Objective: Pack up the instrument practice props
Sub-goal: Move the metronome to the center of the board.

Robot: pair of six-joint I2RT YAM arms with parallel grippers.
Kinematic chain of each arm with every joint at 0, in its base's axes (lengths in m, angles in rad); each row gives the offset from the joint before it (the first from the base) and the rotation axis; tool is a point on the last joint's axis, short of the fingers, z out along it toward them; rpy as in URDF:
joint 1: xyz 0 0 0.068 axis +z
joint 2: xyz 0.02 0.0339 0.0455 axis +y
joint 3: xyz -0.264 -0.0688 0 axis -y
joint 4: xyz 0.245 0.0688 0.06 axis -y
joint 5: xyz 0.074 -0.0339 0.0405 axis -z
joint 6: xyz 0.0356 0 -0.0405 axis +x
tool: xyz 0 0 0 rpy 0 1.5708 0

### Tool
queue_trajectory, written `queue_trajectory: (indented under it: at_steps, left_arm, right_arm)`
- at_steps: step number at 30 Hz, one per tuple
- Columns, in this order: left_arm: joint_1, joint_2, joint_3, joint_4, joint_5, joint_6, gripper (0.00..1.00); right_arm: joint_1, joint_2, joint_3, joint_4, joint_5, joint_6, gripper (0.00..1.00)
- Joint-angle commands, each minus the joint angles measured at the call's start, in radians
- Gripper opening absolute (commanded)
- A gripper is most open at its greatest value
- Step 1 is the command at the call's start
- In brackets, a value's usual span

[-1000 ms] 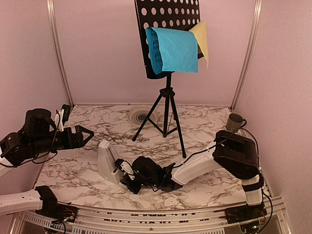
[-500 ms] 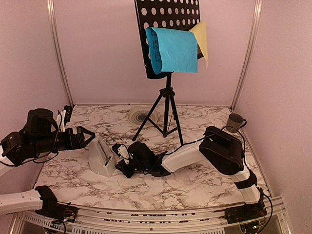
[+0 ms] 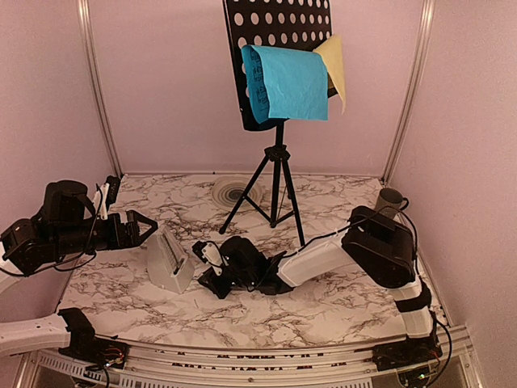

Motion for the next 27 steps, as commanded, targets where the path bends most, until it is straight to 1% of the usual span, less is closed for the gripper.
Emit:
queue_trajectory:
  at_steps: [1,10,21,27]
  left_arm:
    - [0.004,-0.010,0.032,-0.020,0.021,-0.004,0.99]
    - [0.005,-0.014,0.051,-0.028,0.035,0.009,1.00]
    - [0.004,-0.026,0.073,-0.031,0.054,-0.023,0.99]
    - [0.005,-0.026,0.099,-0.035,0.098,-0.043,0.99]
  right_arm:
    - [0.006,-0.099,-0.041,0.011,-0.007,-0.018,0.25]
    - [0.004,-0.224,-0.127,0.037,0.009,-0.026,0.25]
    - [0.002,-0.353,-0.205,0.045,0.037,-0.034,0.27]
    - [-0.001,-0.409,-0.245,0.049,0.038,-0.033,0.27]
